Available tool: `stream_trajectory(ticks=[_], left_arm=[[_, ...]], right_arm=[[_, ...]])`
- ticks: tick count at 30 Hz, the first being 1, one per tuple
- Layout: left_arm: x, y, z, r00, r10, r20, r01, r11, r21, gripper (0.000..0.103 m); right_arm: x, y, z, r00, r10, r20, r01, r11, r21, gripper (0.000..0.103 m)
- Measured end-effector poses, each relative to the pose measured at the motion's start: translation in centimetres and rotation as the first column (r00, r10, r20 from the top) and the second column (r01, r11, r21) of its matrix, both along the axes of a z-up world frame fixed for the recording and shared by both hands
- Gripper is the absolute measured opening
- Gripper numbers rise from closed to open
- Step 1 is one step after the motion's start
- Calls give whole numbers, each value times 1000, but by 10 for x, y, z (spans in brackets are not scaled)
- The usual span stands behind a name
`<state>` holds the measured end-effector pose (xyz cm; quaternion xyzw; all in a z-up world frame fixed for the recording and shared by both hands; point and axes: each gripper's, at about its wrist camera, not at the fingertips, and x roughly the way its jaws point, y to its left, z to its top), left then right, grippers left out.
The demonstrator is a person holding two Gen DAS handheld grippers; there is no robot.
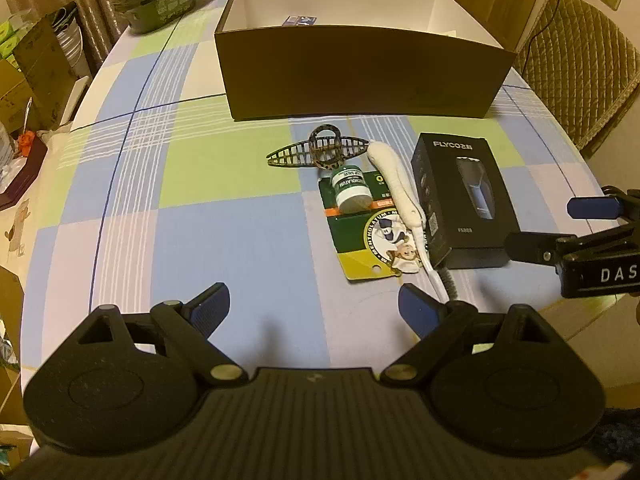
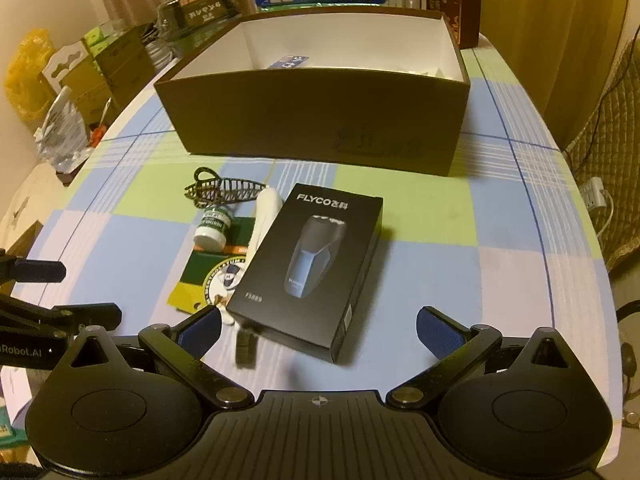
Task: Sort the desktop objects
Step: 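Grasp the black FLYCO box with the right tool while the left grasps the leopard clip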
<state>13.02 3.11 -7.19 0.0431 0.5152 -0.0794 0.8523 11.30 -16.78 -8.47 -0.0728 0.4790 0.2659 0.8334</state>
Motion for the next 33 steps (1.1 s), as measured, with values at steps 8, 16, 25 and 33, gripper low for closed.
stream_trajectory(ticks=[8, 16, 25, 33], left_arm=[[16, 4, -10, 1000, -23, -3, 23, 1000, -1, 89], [37, 12, -18, 999, -38, -9, 38, 999, -1, 89], [61, 18, -25, 997, -72, -10, 72, 997, 0, 89], [80, 23, -33, 993, -112, -25, 112, 994, -2, 88]], right_arm=[[10, 12, -9, 1000, -19, -1, 19, 1000, 4, 101], [23, 24, -25, 999, -44, -13, 43, 999, -26, 101], [39, 40, -40, 996, -88, -6, 88, 995, -56, 99], [49, 46, -51, 992, -128, -3, 127, 988, -84, 79]])
